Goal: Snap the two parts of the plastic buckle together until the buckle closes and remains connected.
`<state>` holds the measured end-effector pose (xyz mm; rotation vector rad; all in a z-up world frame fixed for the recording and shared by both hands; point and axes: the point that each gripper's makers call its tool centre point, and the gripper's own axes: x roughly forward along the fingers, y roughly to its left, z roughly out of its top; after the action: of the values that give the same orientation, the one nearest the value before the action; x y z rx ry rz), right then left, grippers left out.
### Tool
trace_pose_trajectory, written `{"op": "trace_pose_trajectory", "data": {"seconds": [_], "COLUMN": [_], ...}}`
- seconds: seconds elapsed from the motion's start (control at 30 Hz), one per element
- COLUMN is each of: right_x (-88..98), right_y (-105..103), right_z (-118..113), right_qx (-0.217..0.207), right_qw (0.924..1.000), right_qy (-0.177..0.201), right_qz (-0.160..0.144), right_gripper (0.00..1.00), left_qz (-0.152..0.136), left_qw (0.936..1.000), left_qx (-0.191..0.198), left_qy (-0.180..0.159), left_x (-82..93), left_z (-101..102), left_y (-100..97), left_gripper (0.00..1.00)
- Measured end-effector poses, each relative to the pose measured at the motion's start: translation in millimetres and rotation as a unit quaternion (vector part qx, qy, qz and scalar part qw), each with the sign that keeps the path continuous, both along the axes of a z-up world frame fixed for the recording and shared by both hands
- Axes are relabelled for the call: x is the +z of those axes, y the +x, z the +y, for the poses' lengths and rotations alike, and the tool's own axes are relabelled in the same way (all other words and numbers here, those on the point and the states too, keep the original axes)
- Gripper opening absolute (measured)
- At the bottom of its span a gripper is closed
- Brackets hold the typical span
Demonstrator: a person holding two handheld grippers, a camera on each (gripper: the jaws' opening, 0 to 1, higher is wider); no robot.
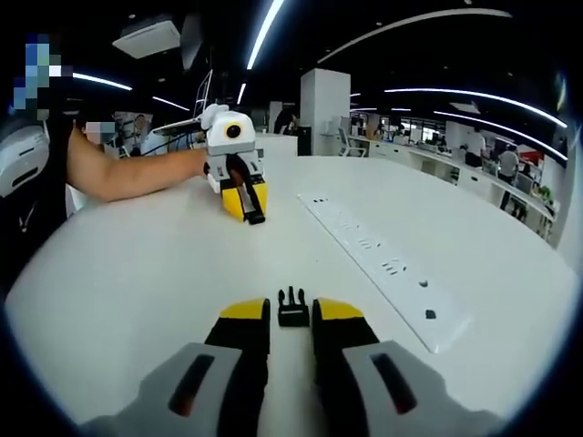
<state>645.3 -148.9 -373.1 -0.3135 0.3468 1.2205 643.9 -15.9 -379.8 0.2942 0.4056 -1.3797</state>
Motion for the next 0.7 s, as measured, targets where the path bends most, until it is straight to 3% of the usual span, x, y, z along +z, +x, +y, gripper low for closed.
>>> {"op": "trace_pose_trajectory", "data": {"seconds": [0.7], "right_x": [0.7], "right_y": [-2.5], "right_z": [1.4], "right_qx": [0.003], "right_qw": [1.0000], "right_qy": [0.006], "right_qz": [-0.004], "right_gripper": [0.13], "left_qz": [0.000], "left_qw": [1.0000], "left_qx": [0.001], "left_qy": [0.000], "left_x": [0.5], "left_z": [-1.6], "left_y": [-2.6], "left_gripper": [0.12]}}
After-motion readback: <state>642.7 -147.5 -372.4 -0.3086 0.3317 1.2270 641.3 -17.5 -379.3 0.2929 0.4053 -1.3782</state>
